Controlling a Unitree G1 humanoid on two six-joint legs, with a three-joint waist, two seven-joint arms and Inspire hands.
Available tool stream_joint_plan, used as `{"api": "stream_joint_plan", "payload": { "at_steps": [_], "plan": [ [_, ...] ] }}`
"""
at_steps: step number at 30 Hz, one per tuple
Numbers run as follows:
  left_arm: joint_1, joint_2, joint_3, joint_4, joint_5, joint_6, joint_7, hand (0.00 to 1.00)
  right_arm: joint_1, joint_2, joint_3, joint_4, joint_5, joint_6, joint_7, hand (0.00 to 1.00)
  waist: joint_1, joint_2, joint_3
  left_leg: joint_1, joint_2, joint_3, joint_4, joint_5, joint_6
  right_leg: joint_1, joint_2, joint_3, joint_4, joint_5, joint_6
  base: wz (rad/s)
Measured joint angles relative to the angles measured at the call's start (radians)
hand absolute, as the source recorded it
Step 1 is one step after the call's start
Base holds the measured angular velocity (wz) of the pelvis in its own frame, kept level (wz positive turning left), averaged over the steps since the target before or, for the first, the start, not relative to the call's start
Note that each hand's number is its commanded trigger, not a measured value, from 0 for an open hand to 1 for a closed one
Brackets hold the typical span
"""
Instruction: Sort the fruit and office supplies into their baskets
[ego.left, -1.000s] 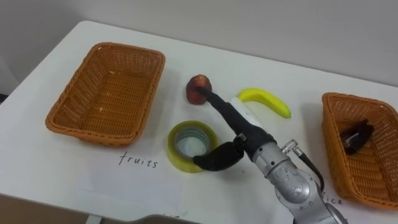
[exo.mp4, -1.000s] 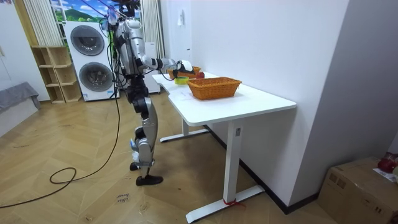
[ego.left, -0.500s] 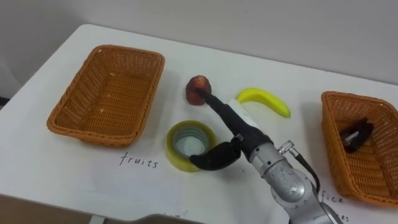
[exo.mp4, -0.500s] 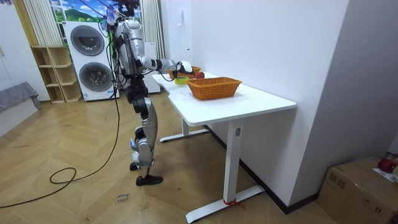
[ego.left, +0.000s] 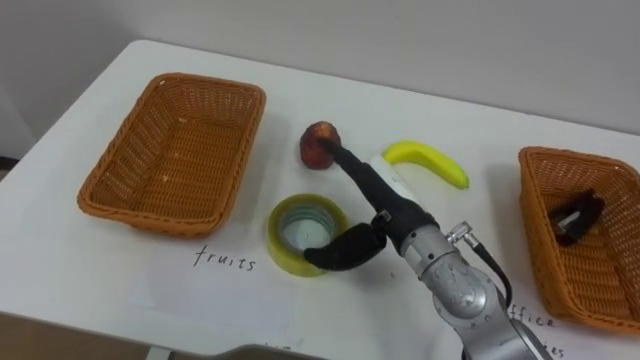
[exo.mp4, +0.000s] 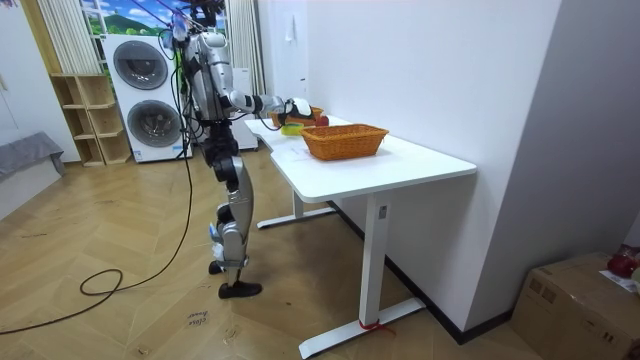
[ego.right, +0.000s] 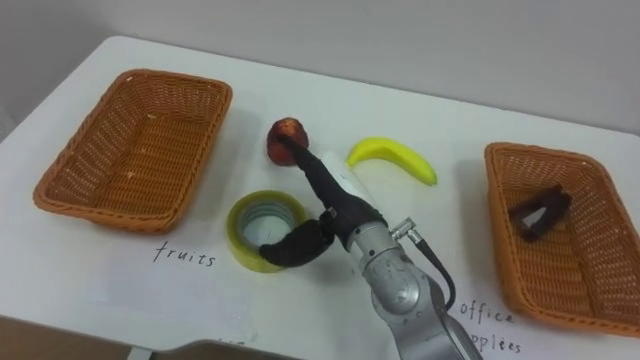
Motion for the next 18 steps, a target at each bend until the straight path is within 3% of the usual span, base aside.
{"api": "stream_joint_plan", "payload": {
  "at_steps": [8,18],
  "plan": [
    [0.011,0.001,0.000,-0.020,0.001,0.004,0.000,0.00,0.000,0.001,0.000,-0.126,0.010,-0.001,-0.023,0.00,0.003,0.010,-0.0035,0.000,0.000,-0.006,-0.001,0.000,0.000,0.003,-0.001,-0.019,0.000,0.000,0.000,0.03],
    [0.013,0.001,-0.001,-0.035,0.001,0.003,-0.002,0.00,0.000,0.000,0.000,-0.155,0.010,-0.001,-0.041,0.00,0.002,0.011,-0.0030,-0.001,0.000,-0.007,-0.004,0.000,0.000,0.004,-0.002,-0.021,0.001,0.000,0.000,0.00]
  ]
}}
